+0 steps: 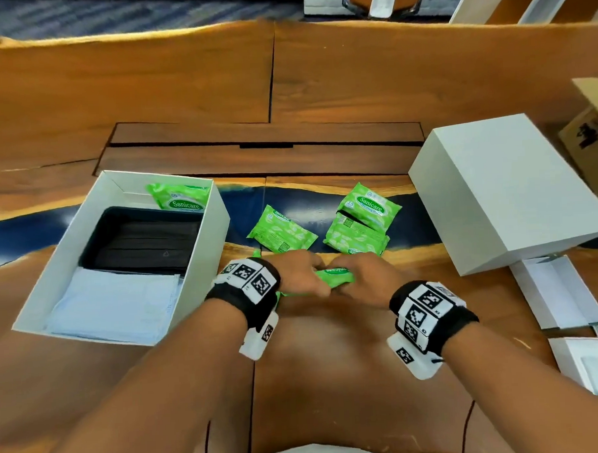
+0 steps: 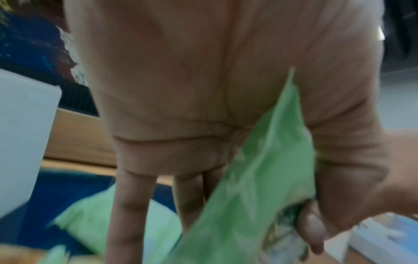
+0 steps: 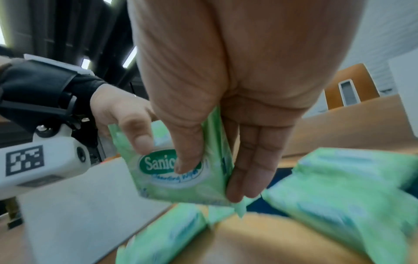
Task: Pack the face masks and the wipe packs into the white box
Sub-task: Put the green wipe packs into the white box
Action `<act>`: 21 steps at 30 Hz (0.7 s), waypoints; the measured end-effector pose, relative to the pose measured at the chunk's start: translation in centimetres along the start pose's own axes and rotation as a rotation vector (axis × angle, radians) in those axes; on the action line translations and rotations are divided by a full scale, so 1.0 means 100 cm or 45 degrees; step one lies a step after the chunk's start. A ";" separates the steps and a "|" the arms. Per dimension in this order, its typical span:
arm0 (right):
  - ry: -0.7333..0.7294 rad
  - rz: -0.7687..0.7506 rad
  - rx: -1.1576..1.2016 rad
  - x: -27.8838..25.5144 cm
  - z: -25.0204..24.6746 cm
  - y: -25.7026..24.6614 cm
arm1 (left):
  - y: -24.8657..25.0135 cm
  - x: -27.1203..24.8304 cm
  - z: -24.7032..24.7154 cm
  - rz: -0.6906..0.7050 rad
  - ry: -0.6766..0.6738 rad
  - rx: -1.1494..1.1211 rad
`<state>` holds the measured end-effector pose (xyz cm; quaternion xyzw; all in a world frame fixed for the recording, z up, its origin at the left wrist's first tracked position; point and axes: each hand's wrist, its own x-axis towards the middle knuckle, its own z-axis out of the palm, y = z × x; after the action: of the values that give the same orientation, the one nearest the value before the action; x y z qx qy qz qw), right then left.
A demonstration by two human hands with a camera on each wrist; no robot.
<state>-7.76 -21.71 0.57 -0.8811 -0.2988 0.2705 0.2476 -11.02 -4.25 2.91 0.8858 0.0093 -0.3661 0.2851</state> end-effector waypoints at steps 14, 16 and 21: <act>-0.094 -0.042 0.434 0.079 -0.074 -0.119 | -0.074 -0.086 -0.135 0.102 0.652 -0.298; -0.116 -0.054 0.457 0.092 -0.067 -0.132 | -0.093 -0.090 -0.141 0.092 0.671 -0.340; -0.021 -0.086 0.435 0.131 -0.043 -0.166 | -0.138 -0.097 -0.161 0.043 0.740 -0.324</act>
<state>-2.75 -2.61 9.35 -0.8134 -0.2799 0.3161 0.4001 -10.84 17.45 11.54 0.9106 0.1214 -0.0889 0.3849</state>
